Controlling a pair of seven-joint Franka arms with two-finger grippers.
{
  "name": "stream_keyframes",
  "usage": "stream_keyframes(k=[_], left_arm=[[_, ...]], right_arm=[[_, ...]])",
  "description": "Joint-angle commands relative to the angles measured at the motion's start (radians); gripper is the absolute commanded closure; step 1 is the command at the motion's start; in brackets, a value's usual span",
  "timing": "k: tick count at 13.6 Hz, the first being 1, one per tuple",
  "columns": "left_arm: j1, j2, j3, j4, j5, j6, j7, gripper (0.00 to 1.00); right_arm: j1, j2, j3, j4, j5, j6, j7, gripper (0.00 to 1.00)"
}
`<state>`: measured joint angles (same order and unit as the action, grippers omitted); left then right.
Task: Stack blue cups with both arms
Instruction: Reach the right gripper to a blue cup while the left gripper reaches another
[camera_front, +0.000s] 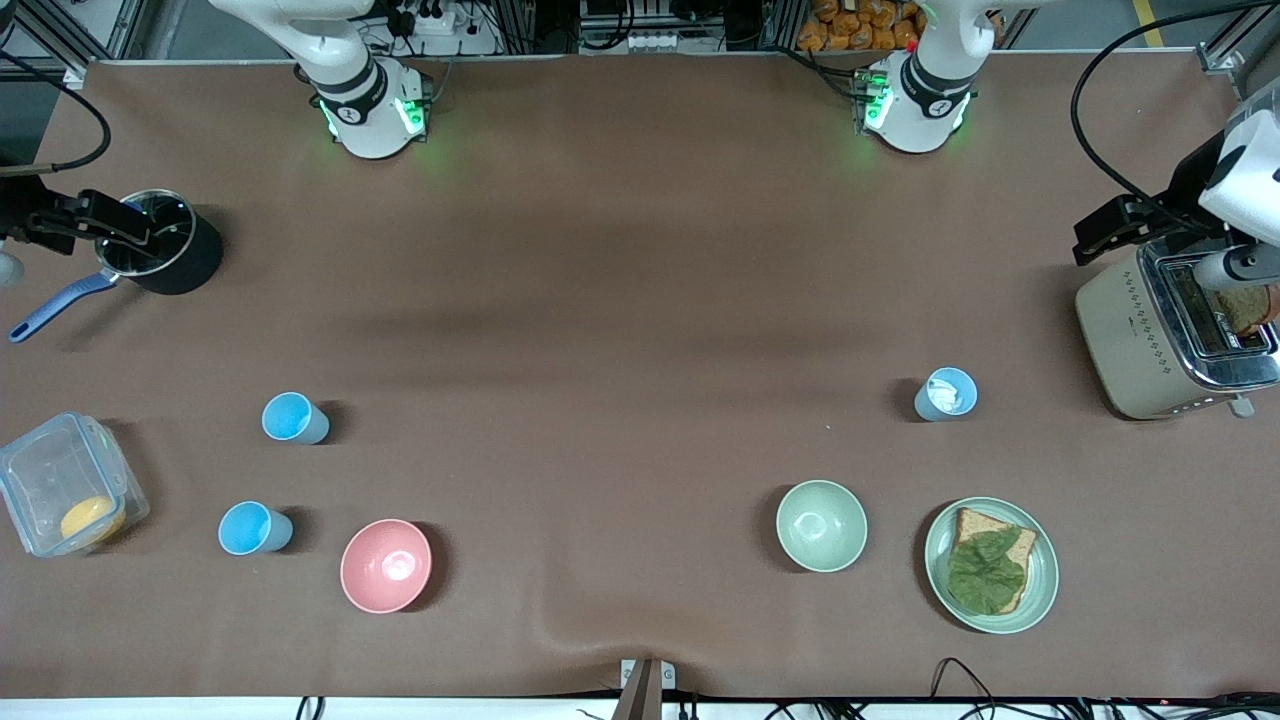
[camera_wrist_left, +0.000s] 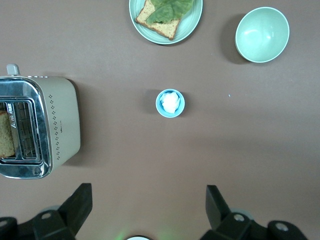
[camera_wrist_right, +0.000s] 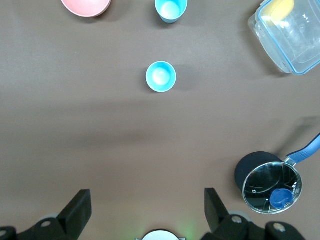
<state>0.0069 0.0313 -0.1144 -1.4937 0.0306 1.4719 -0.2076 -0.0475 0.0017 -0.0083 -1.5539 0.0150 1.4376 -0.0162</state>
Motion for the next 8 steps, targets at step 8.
stream_keyframes(k=[8], left_arm=[[0.037,0.081,0.018,-0.054,-0.020,0.121,0.030,0.00]], right_arm=[[-0.005,0.006,-0.002,-0.011,0.000,0.007,0.002,0.00]])
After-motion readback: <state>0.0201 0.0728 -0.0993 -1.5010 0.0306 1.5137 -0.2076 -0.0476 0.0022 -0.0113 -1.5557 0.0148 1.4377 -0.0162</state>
